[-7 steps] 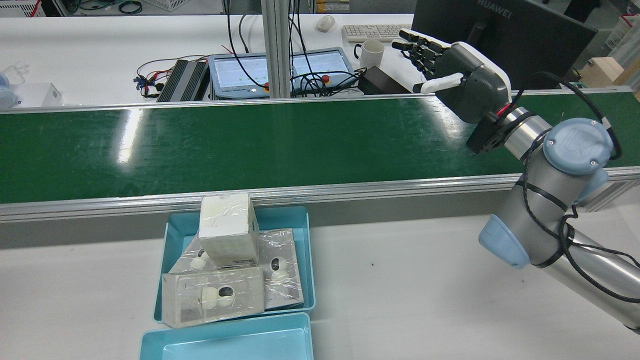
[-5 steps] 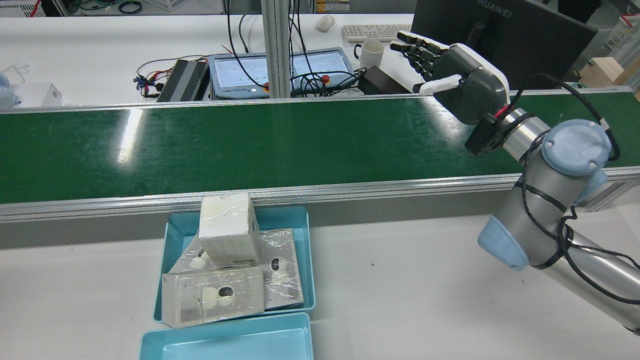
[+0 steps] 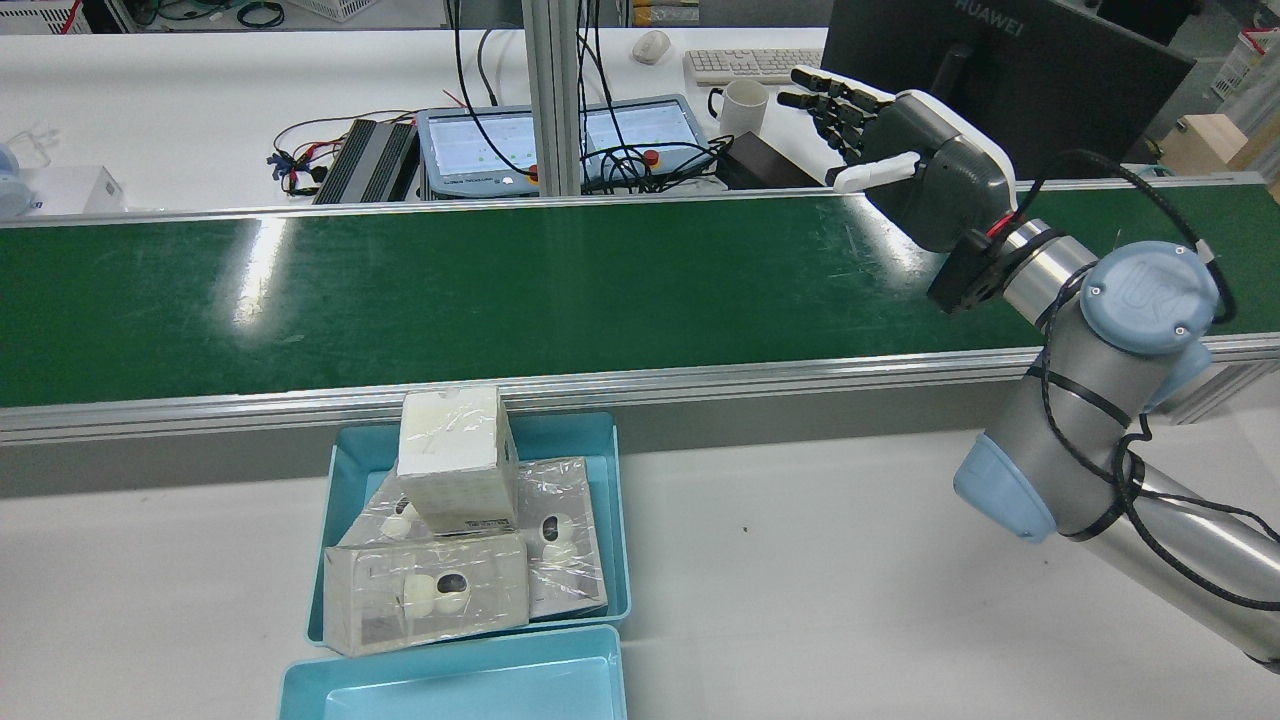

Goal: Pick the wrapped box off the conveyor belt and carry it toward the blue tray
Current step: 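Move the open right hand down toward the conveyor belt surface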

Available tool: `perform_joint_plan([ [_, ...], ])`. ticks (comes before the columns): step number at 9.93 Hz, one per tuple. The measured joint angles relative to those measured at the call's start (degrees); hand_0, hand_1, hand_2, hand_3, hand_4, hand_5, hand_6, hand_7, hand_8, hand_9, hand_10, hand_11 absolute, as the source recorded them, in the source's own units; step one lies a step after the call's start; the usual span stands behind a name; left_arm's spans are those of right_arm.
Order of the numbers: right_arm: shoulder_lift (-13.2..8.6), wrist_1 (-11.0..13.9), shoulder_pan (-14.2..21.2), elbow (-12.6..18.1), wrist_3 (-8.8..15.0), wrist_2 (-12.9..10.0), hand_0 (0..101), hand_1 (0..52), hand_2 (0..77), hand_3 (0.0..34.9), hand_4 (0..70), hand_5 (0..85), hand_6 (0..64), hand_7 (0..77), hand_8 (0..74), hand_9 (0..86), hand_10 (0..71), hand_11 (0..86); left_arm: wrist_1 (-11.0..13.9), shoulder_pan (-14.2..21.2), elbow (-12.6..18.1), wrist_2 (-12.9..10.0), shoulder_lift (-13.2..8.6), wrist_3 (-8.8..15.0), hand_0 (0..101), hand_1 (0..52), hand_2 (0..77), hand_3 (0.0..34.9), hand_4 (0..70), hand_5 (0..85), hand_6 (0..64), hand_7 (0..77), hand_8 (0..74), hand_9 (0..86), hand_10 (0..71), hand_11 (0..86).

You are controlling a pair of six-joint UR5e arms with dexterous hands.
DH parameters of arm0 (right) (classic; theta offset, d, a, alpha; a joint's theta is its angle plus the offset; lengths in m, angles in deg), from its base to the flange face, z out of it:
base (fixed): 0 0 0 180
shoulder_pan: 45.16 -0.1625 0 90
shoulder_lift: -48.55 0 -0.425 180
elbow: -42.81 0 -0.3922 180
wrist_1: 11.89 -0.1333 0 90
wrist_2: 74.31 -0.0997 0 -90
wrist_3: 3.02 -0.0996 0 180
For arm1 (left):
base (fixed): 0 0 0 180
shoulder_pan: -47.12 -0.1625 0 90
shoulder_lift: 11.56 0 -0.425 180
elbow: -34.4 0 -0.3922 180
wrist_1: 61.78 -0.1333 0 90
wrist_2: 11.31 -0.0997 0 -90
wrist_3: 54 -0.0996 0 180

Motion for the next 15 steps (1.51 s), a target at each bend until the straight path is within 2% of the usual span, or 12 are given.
perform_joint_plan([
  [2, -0.2, -0.08, 0.1, -0.61, 0.02, -0.02, 46, 8.2, 4.9, 0.0, 14.2, 8.2, 8.2, 19.1, 3.3, 4.4, 0.0, 1.6, 0.0, 0.0, 0.0, 0.0, 0.0, 0.0, 0, 0.0, 1.1, 0.0, 0.0, 1.1, 0.5, 0.5, 0.5, 0.5, 0.5, 0.5],
  [3, -0.24, -0.12, 0.16, -0.97, 0.0, -0.05, 46, 7.6, 2.2, 0.0, 14.2, 8.2, 8.2, 19.1, 5.5, 5.4, 0.0, 1.6, 0.0, 0.0, 0.0, 0.0, 0.0, 0.0, 0, 0.0, 1.1, 0.0, 0.0, 1.1, 0.5, 0.5, 0.5, 0.5, 0.5, 0.5],
  [6, -0.52, -0.19, 0.51, -1.85, 0.0, -0.16, 46, 7.6, 3.8, 0.0, 13.6, 8.2, 8.2, 19.1, 5.5, 5.4, 0.0, 1.6, 0.0, 0.0, 0.0, 0.0, 0.0, 0.0, 0, 0.0, 0.5, 0.0, 0.0, 1.1, 0.5, 0.5, 0.5, 0.5, 0.5, 0.5],
  [9, -1.34, -0.23, 0.12, -4.37, -0.05, -0.25, 43, 7.6, 2.7, 0.0, 13.6, 8.2, 8.2, 19.1, 5.5, 5.4, 0.0, 1.6, 0.0, 0.0, 0.0, 0.0, 0.0, 0.0, 0, 0.0, 1.1, 0.0, 0.0, 1.1, 0.5, 0.5, 0.5, 0.5, 0.0, 0.5],
  [10, -1.27, -0.21, -0.02, -4.67, -0.08, -0.26, 43, 5.4, 2.2, 0.0, 14.2, 8.2, 8.2, 17.5, 5.5, 5.4, 0.0, 1.6, 0.0, 0.0, 0.0, 0.0, 0.0, 0.0, 0, 0.0, 1.1, 0.0, 0.0, 1.1, 0.5, 0.5, 0.5, 0.5, 0.0, 0.5],
  [15, -1.14, -0.26, -0.27, -4.58, -0.14, -0.1, 44, 6.5, 2.2, 0.0, 13.1, 8.2, 7.1, 16.4, 5.5, 5.4, 0.0, 1.6, 0.0, 0.0, 0.0, 0.0, 0.0, 0.0, 0, 0.0, 1.1, 0.0, 0.0, 1.1, 0.5, 0.5, 0.5, 0.5, 0.5, 0.5],
])
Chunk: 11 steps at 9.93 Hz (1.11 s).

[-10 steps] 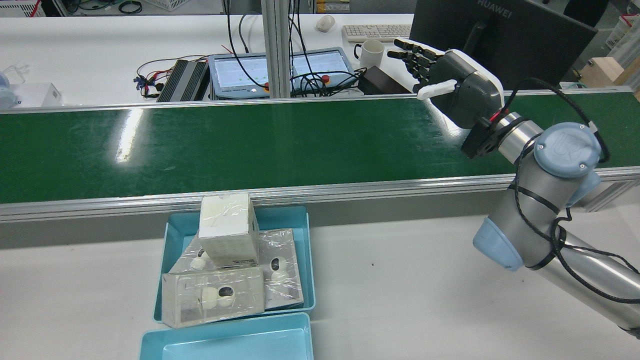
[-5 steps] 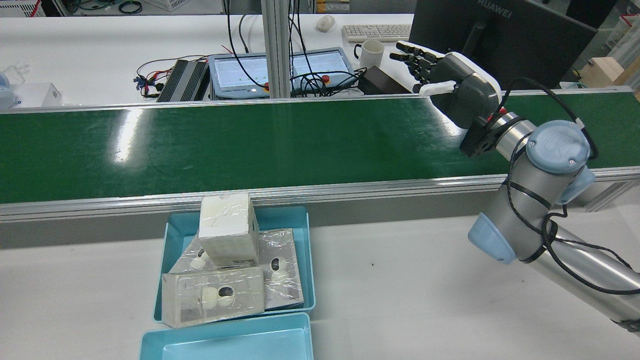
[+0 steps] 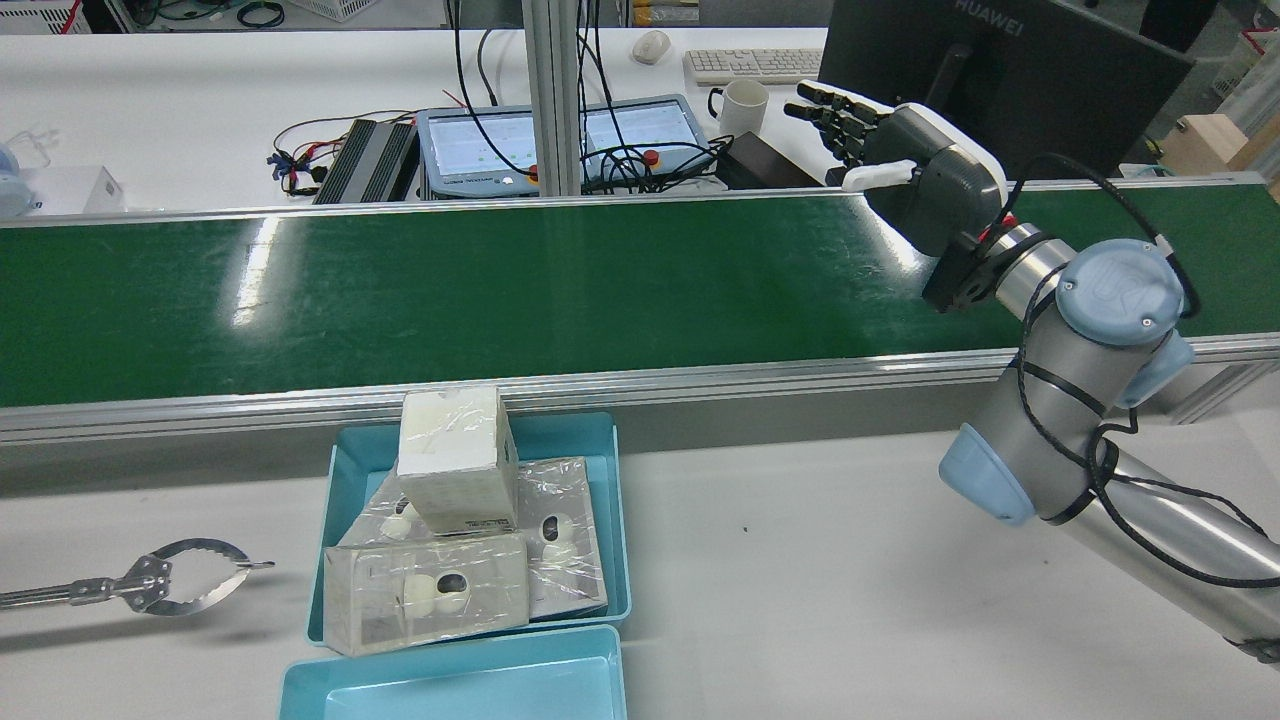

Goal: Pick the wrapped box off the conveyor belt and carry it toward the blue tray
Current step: 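Move the open right hand down toward the conveyor belt surface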

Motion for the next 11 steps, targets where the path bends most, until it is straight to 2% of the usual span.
perform_joint_plan([
  [2, -0.32, 0.05, 0.93, -0.23, 0.1, -0.06, 44, 6.5, 2.2, 0.0, 12.5, 8.2, 7.1, 16.4, 5.5, 5.4, 0.0, 1.6, 0.0, 0.0, 0.0, 0.0, 0.0, 0.0, 0, 0.0, 0.5, 0.0, 0.0, 1.1, 0.5, 0.5, 0.5, 0.5, 0.0, 0.5],
  [4, -2.04, 0.34, 1.8, -0.56, 0.21, -0.14, 44, 6.5, 2.2, 0.0, 12.5, 8.2, 7.1, 16.4, 5.5, 4.9, 0.0, 1.1, 0.0, 0.0, 0.0, 0.0, 0.0, 0.0, 0, 0.0, 0.5, 0.0, 0.0, 1.1, 0.5, 0.5, 0.5, 0.5, 0.5, 0.5],
  [5, -2.54, 0.26, 2.07, -0.9, 0.0, -0.23, 45, 10.4, 1.6, 0.0, 12.5, 10.4, 7.6, 18.5, 6.0, 3.3, 0.0, 1.1, 0.0, 0.0, 0.0, 0.0, 0.0, 0.0, 0, 0.0, 1.1, 0.0, 0.0, 1.1, 0.5, 0.5, 0.5, 0.5, 0.5, 0.5],
  [6, -2.77, 0.05, 2.34, -1.18, -0.29, -0.37, 46, 10.4, 1.6, 0.0, 12.5, 11.5, 7.6, 18.5, 6.0, 3.3, 0.0, 1.1, 0.0, 0.0, 0.0, 0.0, 0.0, 0.0, 0, 0.0, 0.5, 0.0, 0.0, 1.1, 0.5, 0.5, 0.5, 0.5, 0.5, 0.5],
  [7, -3.02, -0.1, 2.56, -1.3, -0.59, -0.5, 46, 10.9, 6.5, 0.0, 12.5, 11.5, 5.5, 15.8, 3.8, 3.3, 0.0, 1.1, 0.0, 0.0, 0.0, 0.0, 0.0, 0.0, 0, 0.0, 0.5, 0.0, 0.0, 1.1, 0.5, 0.5, 0.5, 0.5, 0.5, 0.5],
  [8, -3.73, -0.16, 2.8, -1.39, -0.87, -0.6, 46, 11.5, 4.9, 0.0, 12.5, 11.5, 6.5, 16.4, 5.5, 3.3, 0.0, 1.1, 0.0, 0.0, 0.0, 0.0, 0.0, 0.0, 0, 0.0, 0.5, 0.0, 0.0, 1.1, 0.5, 0.5, 0.5, 0.5, 0.5, 0.5],
  [9, -4.46, -0.2, 2.76, -1.29, -1.13, -0.65, 46, 11.5, 4.9, 0.0, 12.5, 11.5, 6.5, 16.9, 5.5, 2.7, 0.0, 1.1, 0.0, 0.0, 0.0, 0.0, 0.0, 0.0, 0, 0.0, 1.1, 0.0, 0.0, 1.1, 0.5, 0.5, 0.5, 0.5, 0.5, 0.5],
  [10, -4.78, -0.29, 2.46, -1.12, -1.38, -0.62, 46, 6.5, 3.3, 0.0, 12.5, 11.5, 6.5, 16.9, 5.5, 3.3, 0.0, 1.1, 0.0, 0.0, 0.0, 0.0, 0.0, 0.0, 0, 0.0, 1.1, 0.0, 0.0, 1.1, 0.5, 0.5, 0.5, 0.5, 0.5, 0.5],
  [11, -4.82, -0.47, 2.17, -1.08, -1.55, -0.6, 46, 6.5, 3.3, 0.0, 12.5, 11.5, 6.5, 16.9, 5.5, 3.3, 0.0, 1.1, 0.0, 0.0, 0.0, 0.0, 0.0, 0.0, 0, 0.0, 1.1, 0.0, 0.0, 1.1, 0.5, 0.5, 0.5, 0.5, 0.5, 0.5],
])
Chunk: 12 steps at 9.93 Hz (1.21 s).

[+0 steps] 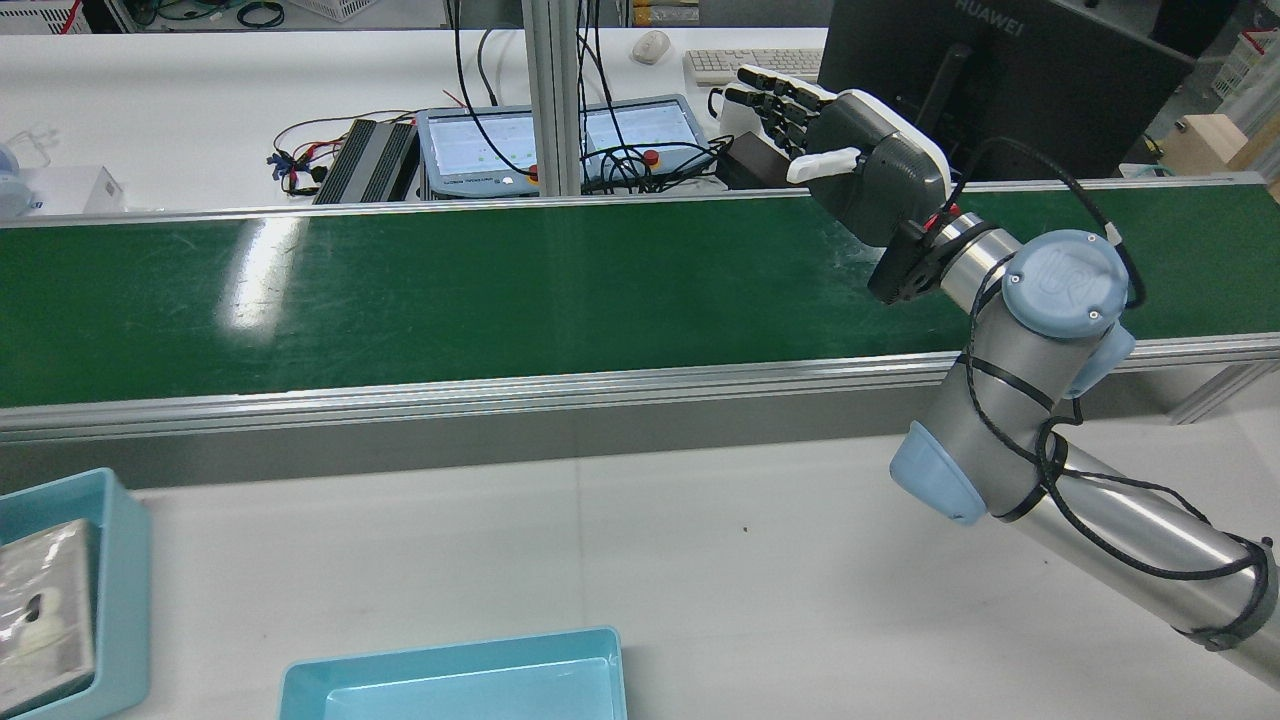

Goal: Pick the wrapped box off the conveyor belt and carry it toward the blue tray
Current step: 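Move the open right hand down toward the conveyor belt surface, then hold the right hand open beside the belt as the wrapped box approaches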

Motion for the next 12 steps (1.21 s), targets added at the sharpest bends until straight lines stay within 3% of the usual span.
perform_joint_plan([
  [3, -0.16, -1.68, -0.24, 0.0, -0.62, -0.19, 43, 7.1, 2.2, 0.0, 12.0, 8.7, 7.6, 16.9, 6.5, 6.5, 0.0, 1.1, 0.0, 0.0, 0.0, 0.0, 0.0, 0.0, 0, 0.0, 0.5, 0.0, 0.0, 1.1, 0.5, 0.5, 0.5, 0.5, 0.5, 0.5],
  [4, -0.36, -1.84, -0.09, -0.1, -0.85, -0.27, 44, 7.1, 5.5, 0.0, 16.9, 12.5, 12.0, 25.1, 9.3, 11.4, 1.6, 1.1, 0.0, 0.0, 0.0, 0.0, 0.0, 0.0, 0, 0.0, 1.1, 0.0, 0.0, 1.1, 0.5, 0.5, 0.5, 0.5, 0.5, 0.5],
  [5, -0.45, -1.87, 0.19, -0.3, -0.94, -0.31, 45, 7.6, 6.0, 0.0, 18.5, 13.6, 12.5, 27.8, 9.3, 12.0, 1.6, 1.1, 0.0, 0.0, 0.0, 0.0, 0.0, 0.0, 0, 0.0, 1.1, 0.0, 0.0, 1.1, 0.5, 0.5, 0.5, 0.5, 0.5, 0.5],
  [7, -0.61, -2.15, 1.02, -1.84, -1.02, -0.34, 45, 7.6, 6.0, 0.0, 15.8, 13.6, 12.5, 27.8, 9.3, 12.0, 1.6, 5.4, 0.0, 0.0, 0.0, 0.0, 0.0, 0.0, 0, 0.0, 1.1, 0.0, 0.0, 1.1, 0.5, 0.5, 0.5, 0.5, 0.5, 0.5],
  [9, -1.63, -2.81, 1.71, -3.33, -1.02, -0.38, 45, 9.3, 3.3, 0.0, 13.1, 12.0, 8.7, 20.2, 1.6, 6.5, 0.0, 1.6, 0.0, 0.0, 0.0, 0.0, 0.0, 0.0, 0, 0.0, 0.5, 0.0, 0.0, 1.1, 0.5, 0.5, 0.5, 0.5, 0.0, 0.5],
  [12, -2.26, -2.97, 2.14, -3.75, -0.96, -0.43, 45, 9.3, 3.3, 0.0, 12.5, 11.5, 8.7, 20.2, 5.5, 6.0, 0.0, 1.1, 0.0, 0.0, 0.0, 0.0, 0.0, 0.0, 0, 0.0, 0.5, 0.0, 0.0, 1.1, 0.5, 0.5, 0.5, 0.5, 0.5, 0.5],
])
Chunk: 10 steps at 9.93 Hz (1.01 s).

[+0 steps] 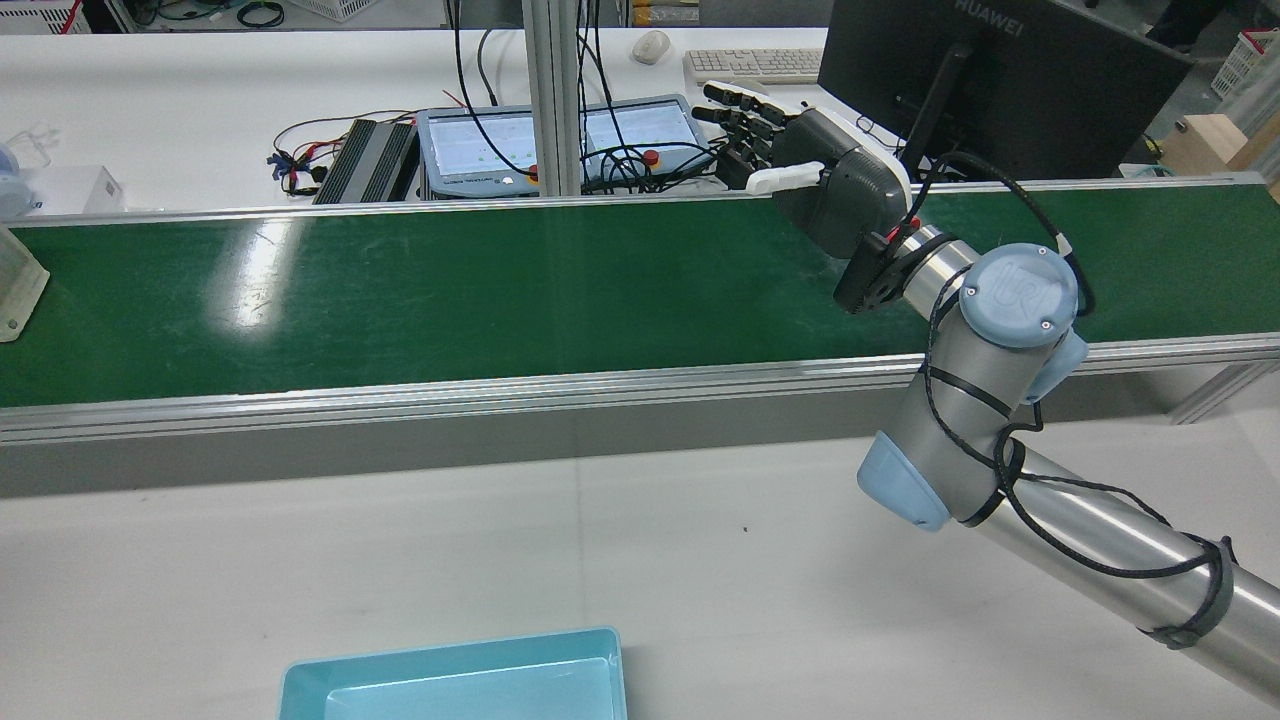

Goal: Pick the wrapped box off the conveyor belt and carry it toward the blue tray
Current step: 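Hold the right hand open beside the belt as the wrapped box approaches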

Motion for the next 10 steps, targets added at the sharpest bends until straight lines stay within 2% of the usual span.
perform_joint_plan([
  [2, -0.48, 0.17, 1.78, -0.03, 0.31, -2.17, 45, 9.3, 3.3, 0.0, 12.5, 11.5, 8.7, 20.2, 5.5, 6.0, 0.0, 1.1, 0.0, 0.0, 0.0, 0.0, 0.0, 0.0, 0, 0.0, 1.1, 0.0, 0.0, 1.1, 0.5, 0.5, 0.5, 0.5, 0.5, 0.5],
  [3, -0.62, 0.23, 3.02, -0.08, 0.58, -3.7, 46, 9.8, 6.0, 0.0, 10.9, 11.5, 6.0, 18.0, 3.8, 3.8, 0.0, 1.1, 0.0, 0.0, 0.0, 0.0, 0.0, 0.0, 0, 0.0, 1.1, 0.0, 0.0, 1.1, 0.5, 0.5, 0.5, 0.5, 0.5, 0.5],
  [4, -0.69, 0.28, 3.8, -0.05, 0.89, -4.66, 46, 11.5, 6.0, 0.0, 10.9, 11.5, 7.1, 17.5, 3.8, 3.8, 0.0, 1.1, 0.0, 0.0, 0.0, 0.0, 0.0, 0.0, 0, 0.0, 1.1, 0.0, 0.0, 1.1, 0.5, 0.5, 0.5, 0.5, 0.0, 0.5],
  [6, -0.78, 0.82, 4.26, 0.25, 1.51, -5.8, 46, 11.5, 6.0, 0.0, 10.9, 12.5, 7.1, 18.5, 3.8, 3.8, 0.0, 1.1, 0.0, 0.0, 0.0, 0.0, 0.0, 0.0, 0, 0.0, 1.1, 0.0, 0.0, 1.1, 0.5, 0.5, 0.5, 0.5, 0.5, 0.5],
  [7, -0.78, 2.85, 3.88, 1.14, 1.79, -6.3, 47, 15.8, 7.6, 0.0, 10.9, 13.6, 7.1, 18.5, 3.3, 2.2, 0.0, 1.1, 0.0, 0.0, 0.0, 0.0, 0.0, 0.0, 0, 0.0, 0.5, 0.0, 0.0, 1.1, 0.5, 0.5, 0.5, 0.5, 0.5, 0.5],
  [8, -0.84, 6.01, 3.45, 2.24, 1.96, -6.61, 50, 18.0, 9.3, 0.0, 10.9, 15.3, 7.1, 18.5, 0.0, 2.2, 0.0, 1.1, 0.0, 0.0, 0.0, 0.0, 0.0, 0.0, 0, 0.0, 0.5, 0.0, 0.0, 1.1, 0.5, 0.5, 0.5, 0.5, 0.5, 0.5],
  [9, -0.81, 9.54, 2.79, 3.5, 2.11, -6.8, 50, 18.0, 9.3, 0.0, 10.9, 15.3, 7.1, 18.5, 0.0, 2.2, 0.0, 1.1, 0.0, 0.0, 0.0, 0.0, 0.0, 0.0, 0, 0.0, 1.1, 0.0, 0.0, 1.1, 0.5, 0.5, 0.5, 0.5, 0.5, 0.5],
  [10, -0.67, 12.39, 2.14, 4.63, 2.2, -6.89, 52, 18.0, 11.4, 0.0, 6.5, 15.3, 3.3, 12.5, 2.2, 1.6, 0.0, 1.1, 0.0, 0.0, 0.0, 0.0, 0.0, 0.0, 0, 0.0, 1.1, 0.0, 0.0, 1.1, 0.5, 0.5, 0.5, 0.5, 0.5, 0.5],
])
